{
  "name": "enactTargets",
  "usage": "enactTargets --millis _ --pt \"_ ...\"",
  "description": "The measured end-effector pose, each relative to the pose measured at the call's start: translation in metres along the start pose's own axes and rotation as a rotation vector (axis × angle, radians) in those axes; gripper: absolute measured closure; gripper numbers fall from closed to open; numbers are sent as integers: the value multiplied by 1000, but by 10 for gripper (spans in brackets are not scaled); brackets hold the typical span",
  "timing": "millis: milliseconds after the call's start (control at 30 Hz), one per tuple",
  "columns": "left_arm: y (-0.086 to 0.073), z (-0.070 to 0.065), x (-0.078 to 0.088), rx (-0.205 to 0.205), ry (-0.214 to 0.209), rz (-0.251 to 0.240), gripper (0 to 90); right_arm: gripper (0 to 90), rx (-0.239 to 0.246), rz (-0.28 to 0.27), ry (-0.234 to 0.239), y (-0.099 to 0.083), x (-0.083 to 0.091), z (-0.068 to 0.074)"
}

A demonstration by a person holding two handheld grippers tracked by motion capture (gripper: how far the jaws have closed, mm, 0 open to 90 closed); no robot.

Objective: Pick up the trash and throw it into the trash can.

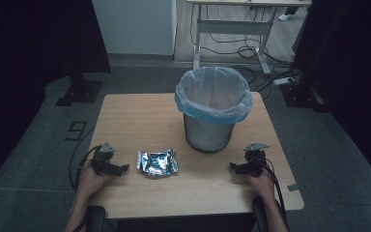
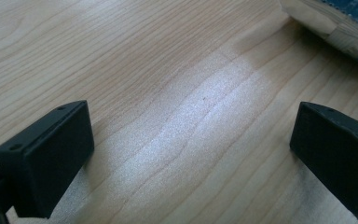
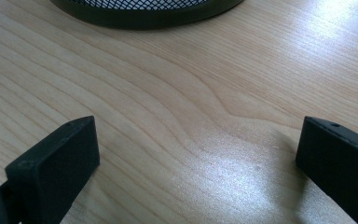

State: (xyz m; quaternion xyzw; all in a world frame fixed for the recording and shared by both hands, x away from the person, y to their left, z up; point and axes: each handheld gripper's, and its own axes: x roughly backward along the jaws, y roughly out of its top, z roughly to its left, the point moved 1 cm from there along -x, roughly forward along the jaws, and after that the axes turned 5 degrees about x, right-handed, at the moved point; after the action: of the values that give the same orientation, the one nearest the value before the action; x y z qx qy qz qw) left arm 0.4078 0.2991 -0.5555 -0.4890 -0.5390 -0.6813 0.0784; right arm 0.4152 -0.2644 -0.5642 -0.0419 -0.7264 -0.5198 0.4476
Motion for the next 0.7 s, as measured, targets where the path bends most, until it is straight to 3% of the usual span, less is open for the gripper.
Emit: enactTargets --millis 700 --pt "3 -2 0 4 5 33 0 0 -3 0 -3 0 0 0"
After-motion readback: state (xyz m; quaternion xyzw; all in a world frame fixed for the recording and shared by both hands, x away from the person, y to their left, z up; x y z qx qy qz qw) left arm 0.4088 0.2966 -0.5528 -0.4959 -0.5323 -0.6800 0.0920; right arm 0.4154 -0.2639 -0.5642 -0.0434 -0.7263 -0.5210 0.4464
